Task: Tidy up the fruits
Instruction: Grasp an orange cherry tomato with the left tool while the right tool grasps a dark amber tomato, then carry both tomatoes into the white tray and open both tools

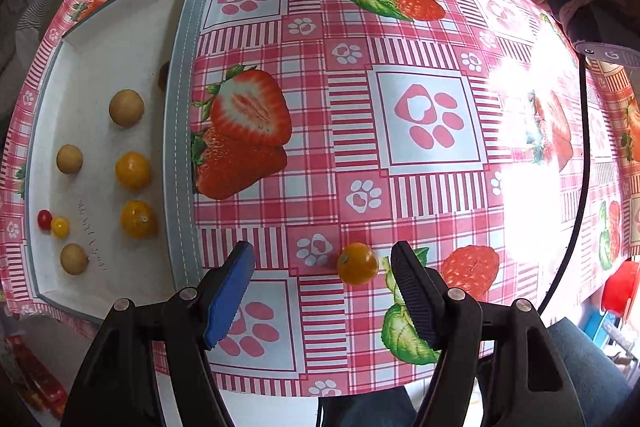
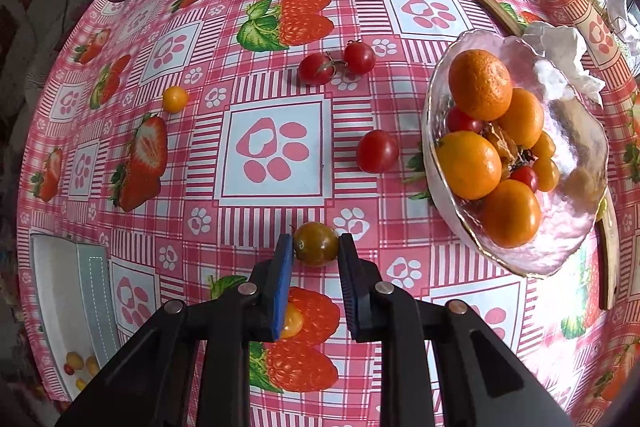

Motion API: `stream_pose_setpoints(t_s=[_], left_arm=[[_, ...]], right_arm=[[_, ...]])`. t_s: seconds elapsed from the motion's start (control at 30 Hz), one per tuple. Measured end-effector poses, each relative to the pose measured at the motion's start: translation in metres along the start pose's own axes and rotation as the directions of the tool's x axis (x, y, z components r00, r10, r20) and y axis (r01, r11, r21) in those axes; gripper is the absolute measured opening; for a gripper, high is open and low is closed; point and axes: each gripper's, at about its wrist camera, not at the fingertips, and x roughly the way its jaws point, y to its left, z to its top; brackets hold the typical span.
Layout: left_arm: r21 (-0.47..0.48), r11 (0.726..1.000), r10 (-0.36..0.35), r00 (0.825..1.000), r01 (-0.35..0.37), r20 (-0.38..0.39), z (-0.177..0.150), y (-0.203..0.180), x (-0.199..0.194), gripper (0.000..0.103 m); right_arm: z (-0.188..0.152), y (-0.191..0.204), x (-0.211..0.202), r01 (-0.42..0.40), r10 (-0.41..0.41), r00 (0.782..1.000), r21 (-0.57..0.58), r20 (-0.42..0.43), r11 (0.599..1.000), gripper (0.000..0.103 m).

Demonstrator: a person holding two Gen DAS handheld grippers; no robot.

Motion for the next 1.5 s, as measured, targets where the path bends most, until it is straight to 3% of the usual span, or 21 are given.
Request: stream_pose_setpoints(t_s=[0.17,0.27,0.3,0.4,0.57,0.73,1.1,1.5], left_arm=[[0.016,1.0,0.002,1.0,-0.002,-0.013,-0.005,-0.007,0.007,0.067],[0.035,0.999,-0.019,1.0,0.019,0.007,-0.008,-0.01,0.008,0.045],[0.052,0.998,-0.027,1.0,0.026,0.011,-0.009,-0.015,0.008,0.032],[0.06,0.997,-0.05,0.999,0.05,0.005,-0.01,-0.017,0.007,0.022],[-0.03,0.985,-0.172,0.985,0.171,-0.018,-0.004,0.001,0.001,0.022],[-0.06,0.976,-0.21,0.978,0.21,-0.002,-0.002,0.017,-0.013,0.022],[-0.091,0.973,-0.207,0.976,0.212,0.062,0.01,0.055,-0.043,0.022],[-0.176,0.972,-0.128,0.98,0.154,0.153,0.028,0.108,-0.06,0.022]], right_arm=[[-0.009,0.001,-0.01,-0.011,0.011,1.0,-0.01,0.001,1.0,0.025],[-0.015,0.002,-0.018,-0.02,0.02,1.0,-0.02,0.001,1.0,0.025],[-0.018,0.003,-0.021,-0.024,0.024,1.0,-0.023,-0.001,0.999,0.025],[-0.03,0.003,-0.029,-0.035,0.035,0.999,-0.028,-0.009,0.999,0.025],[-0.056,-0.002,-0.041,-0.052,0.051,0.998,-0.025,-0.038,0.998,0.025],[-0.086,-0.006,-0.051,-0.062,0.06,0.995,-0.025,-0.074,0.998,0.025],[-0.128,0.007,-0.075,-0.065,0.058,0.993,-0.066,-0.106,0.996,0.025],[-0.135,0.059,-0.089,-0.089,0.073,0.991,-0.153,-0.109,0.984,0.025]])
